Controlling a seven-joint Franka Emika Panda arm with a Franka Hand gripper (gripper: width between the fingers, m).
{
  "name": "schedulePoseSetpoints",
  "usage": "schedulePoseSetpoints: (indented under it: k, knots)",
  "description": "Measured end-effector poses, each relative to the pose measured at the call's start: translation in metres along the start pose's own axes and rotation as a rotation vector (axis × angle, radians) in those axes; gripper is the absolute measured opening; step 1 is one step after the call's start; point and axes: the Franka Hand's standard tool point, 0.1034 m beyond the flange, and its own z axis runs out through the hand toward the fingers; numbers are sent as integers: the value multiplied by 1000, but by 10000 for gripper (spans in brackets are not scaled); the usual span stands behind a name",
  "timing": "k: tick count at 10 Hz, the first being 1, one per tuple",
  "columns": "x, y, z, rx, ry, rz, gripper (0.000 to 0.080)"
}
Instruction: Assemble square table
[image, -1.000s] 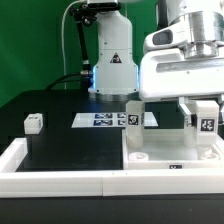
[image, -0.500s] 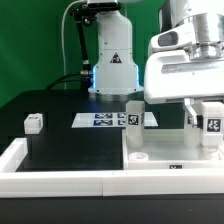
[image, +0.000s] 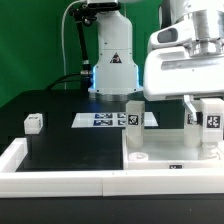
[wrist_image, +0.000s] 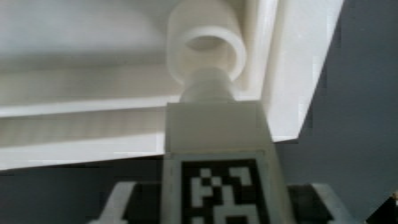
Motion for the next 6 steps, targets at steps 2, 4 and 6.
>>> schedulePoseSetpoints:
  k: [2, 4, 6]
  knots:
    - [-3, 1, -2, -2, 1, -2, 284]
    - [-7, 1, 0, -3, -6, -3, 284]
    - [-11, 0, 2, -3, -11, -8, 284]
